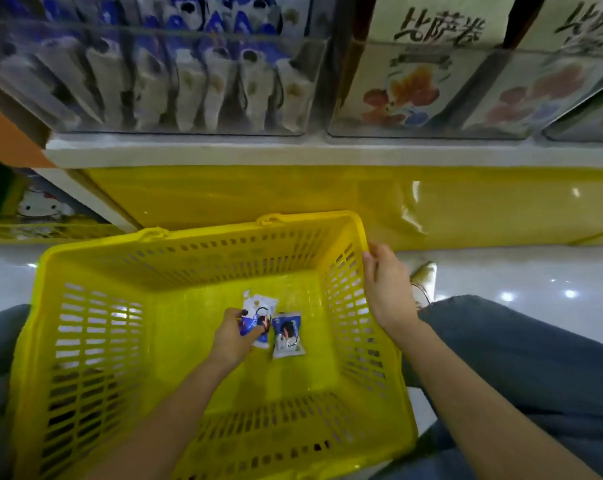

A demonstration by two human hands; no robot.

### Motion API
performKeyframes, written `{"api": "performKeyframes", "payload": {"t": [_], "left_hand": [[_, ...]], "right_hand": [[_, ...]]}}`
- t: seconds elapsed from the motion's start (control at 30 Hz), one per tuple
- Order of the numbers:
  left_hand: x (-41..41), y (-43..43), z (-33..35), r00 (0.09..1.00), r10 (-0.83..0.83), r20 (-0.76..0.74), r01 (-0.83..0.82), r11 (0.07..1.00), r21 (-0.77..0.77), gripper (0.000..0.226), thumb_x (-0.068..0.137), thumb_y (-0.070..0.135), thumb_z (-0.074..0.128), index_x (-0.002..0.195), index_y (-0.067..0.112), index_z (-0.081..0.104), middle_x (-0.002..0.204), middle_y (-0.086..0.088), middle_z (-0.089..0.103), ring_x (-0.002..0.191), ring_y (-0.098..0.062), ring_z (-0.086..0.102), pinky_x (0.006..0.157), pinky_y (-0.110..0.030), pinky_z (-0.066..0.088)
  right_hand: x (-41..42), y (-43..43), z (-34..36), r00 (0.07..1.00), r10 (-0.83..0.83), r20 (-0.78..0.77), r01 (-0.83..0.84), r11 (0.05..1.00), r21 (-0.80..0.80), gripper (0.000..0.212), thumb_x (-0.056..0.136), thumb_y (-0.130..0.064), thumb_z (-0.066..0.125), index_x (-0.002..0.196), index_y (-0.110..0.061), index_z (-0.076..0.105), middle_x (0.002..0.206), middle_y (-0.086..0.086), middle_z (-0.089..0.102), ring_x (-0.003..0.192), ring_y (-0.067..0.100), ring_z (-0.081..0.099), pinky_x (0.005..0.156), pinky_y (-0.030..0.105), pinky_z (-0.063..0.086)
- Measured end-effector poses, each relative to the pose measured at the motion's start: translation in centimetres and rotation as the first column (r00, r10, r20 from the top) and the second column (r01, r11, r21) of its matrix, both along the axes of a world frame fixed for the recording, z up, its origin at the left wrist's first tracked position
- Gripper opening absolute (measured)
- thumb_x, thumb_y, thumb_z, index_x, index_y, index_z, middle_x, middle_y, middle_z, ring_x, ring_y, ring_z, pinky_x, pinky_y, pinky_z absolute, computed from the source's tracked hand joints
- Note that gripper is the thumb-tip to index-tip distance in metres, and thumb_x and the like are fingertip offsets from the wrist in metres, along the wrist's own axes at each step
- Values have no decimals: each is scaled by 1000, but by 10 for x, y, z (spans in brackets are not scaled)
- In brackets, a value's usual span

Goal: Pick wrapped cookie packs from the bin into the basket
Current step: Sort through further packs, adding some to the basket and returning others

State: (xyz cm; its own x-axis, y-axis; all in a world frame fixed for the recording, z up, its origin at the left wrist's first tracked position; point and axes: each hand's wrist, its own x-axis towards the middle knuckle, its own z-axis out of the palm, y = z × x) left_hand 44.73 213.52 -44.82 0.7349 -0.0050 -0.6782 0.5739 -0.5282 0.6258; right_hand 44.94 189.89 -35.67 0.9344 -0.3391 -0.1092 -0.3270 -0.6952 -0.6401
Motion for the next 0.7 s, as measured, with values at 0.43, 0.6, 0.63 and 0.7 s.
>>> {"api": "performKeyframes", "payload": {"t": [0.43,0.6,0.63,0.7], "left_hand": [[-9,12,-58,983,-170,-75,182,962,206,43,86,0,59,124,-11,41,125,-29,52,114,-40,51,90,-43,41],[5,17,-28,952,-305,10,298,934,198,40,90,5,53,127,-5,40,128,-26,46,113,-37,50,92,-43,41],[10,18,-17,933,-355,64,335,918,212,40,91,7,53,128,-3,40,129,-24,45,115,-35,49,94,-41,40],[23,18,11,865,-463,193,396,867,302,40,93,16,52,129,2,42,129,-19,47,117,-31,47,95,-37,37]], "right_hand": [[-1,4,-8,996,-51,76,51,999,-3,25,98,-29,37,116,-18,50,82,-7,55,71,11,50,57,24,28],[-1,6,-5,997,-29,64,31,999,-32,26,99,-26,37,118,-14,50,88,-1,55,73,13,50,60,24,31],[-1,7,-2,998,-31,59,32,999,-21,27,98,-25,37,119,-13,50,94,3,56,76,14,51,61,25,32],[-1,9,3,998,-35,49,36,999,-20,28,98,-22,38,120,-9,49,107,8,52,85,21,54,65,26,34]]}}
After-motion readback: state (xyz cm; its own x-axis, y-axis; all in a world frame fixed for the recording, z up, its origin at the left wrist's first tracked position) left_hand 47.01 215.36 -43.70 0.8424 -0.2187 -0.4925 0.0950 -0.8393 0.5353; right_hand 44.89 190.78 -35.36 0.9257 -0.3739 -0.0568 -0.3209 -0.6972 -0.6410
